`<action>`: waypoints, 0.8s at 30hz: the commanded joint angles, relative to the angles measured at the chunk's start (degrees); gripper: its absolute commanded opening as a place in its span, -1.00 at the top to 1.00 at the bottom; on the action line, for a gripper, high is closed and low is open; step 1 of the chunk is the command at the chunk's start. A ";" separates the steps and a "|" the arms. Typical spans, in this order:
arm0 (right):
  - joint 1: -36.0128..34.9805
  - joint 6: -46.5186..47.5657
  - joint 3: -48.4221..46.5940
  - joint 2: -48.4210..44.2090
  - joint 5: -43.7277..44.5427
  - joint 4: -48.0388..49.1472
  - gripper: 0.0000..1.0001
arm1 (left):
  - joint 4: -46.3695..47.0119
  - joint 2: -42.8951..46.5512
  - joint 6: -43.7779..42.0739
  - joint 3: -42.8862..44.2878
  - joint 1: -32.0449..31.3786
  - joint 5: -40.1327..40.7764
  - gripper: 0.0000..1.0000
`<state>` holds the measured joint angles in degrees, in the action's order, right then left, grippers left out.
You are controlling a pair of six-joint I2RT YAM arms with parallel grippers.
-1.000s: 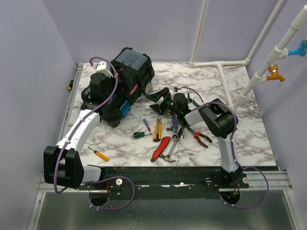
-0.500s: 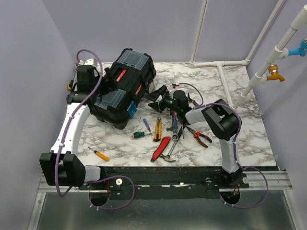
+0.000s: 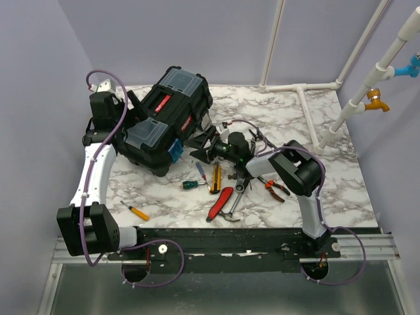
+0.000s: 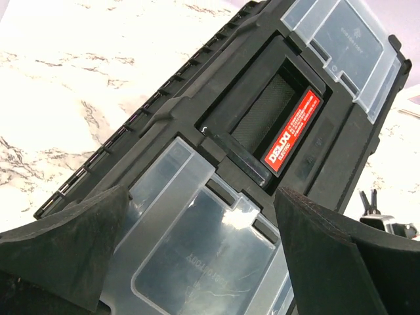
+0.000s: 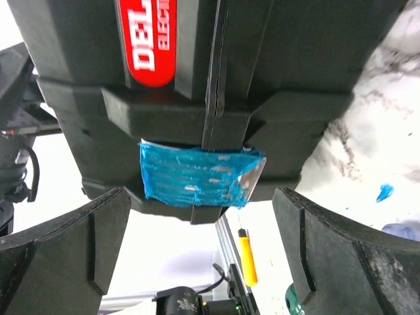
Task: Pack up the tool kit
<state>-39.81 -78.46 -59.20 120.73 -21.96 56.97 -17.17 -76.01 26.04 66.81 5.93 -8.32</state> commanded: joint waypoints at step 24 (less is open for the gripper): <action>-4.86 -2.14 -0.19 2.88 7.63 3.69 -1.00 | 3.87 1.70 6.28 -17.93 -10.58 -5.80 -0.97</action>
<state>-44.21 -81.17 -59.29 123.35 -16.69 60.40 3.53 -70.76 27.09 52.42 0.86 -8.51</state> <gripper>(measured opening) 0.998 0.985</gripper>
